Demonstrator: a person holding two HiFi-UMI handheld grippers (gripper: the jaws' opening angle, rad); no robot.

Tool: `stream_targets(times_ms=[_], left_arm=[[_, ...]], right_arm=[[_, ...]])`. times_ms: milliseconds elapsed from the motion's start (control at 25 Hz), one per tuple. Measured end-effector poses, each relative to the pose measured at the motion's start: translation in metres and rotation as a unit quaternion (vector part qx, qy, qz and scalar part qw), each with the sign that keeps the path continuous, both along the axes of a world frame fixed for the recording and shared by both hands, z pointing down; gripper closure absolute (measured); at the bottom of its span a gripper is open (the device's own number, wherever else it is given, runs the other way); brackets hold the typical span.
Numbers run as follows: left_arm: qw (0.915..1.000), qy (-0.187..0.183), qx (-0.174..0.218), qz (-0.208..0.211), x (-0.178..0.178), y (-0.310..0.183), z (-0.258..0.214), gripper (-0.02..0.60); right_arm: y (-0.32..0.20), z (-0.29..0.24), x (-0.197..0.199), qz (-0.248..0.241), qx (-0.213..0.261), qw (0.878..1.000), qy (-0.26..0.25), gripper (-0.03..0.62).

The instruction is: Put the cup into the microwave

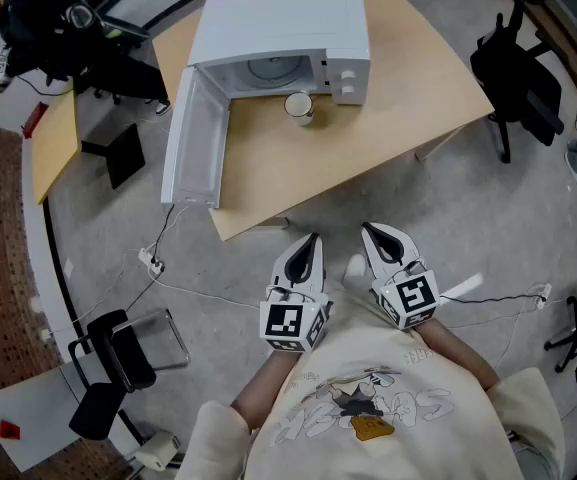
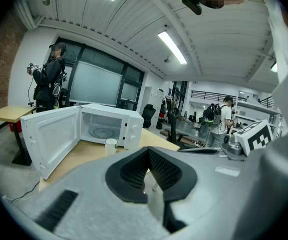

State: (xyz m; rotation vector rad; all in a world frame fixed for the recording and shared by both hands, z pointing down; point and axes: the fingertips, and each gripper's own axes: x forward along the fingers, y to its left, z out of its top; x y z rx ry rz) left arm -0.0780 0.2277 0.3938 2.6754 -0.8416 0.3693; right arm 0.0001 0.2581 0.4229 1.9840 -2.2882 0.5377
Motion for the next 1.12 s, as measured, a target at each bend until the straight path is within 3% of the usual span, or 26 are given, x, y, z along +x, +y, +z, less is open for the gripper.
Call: stream_targets(times_ms=[360,520,560,600,640,880,1120], left_arm=[[0.9999,-0.002,-0.008,-0.011,-0.006,-0.01,0.003,0.581],[1.0,-0.002,-0.001,-0.006,-0.002,-0.004,0.003,0.581],[1.0,-0.003,0.0,-0.006,-0.002,-0.003,0.004,0.581],[1.0,-0.005,0.001,-0.006,-0.003,-0.004,0.004,0.581],[0.9999,-0.005,0.0,-0.009,-0.005,-0.007,0.004,0.581],[0.9995,-0.005,-0.024,-0.021,-0.015,-0.038,0.013,0.581],[0.9993,0.01,-0.035,-0.007,-0.007,-0.105,0.012,0.581]], right_arm=[[-0.009,0.0,-0.002,-0.006,0.007,1.0,0.005,0.588],[-0.009,-0.005,-0.005,-0.028,0.032,0.999,-0.014,0.586],[-0.011,-0.005,-0.006,-0.035,0.037,0.999,-0.021,0.567],[-0.014,-0.005,-0.006,-0.039,0.039,0.998,-0.026,0.476],[-0.019,-0.004,-0.006,-0.041,0.039,0.998,-0.029,0.447],[-0.058,0.001,0.002,-0.035,0.025,0.999,-0.021,0.451],[-0.119,0.003,0.008,-0.019,0.012,1.0,-0.012,0.451]])
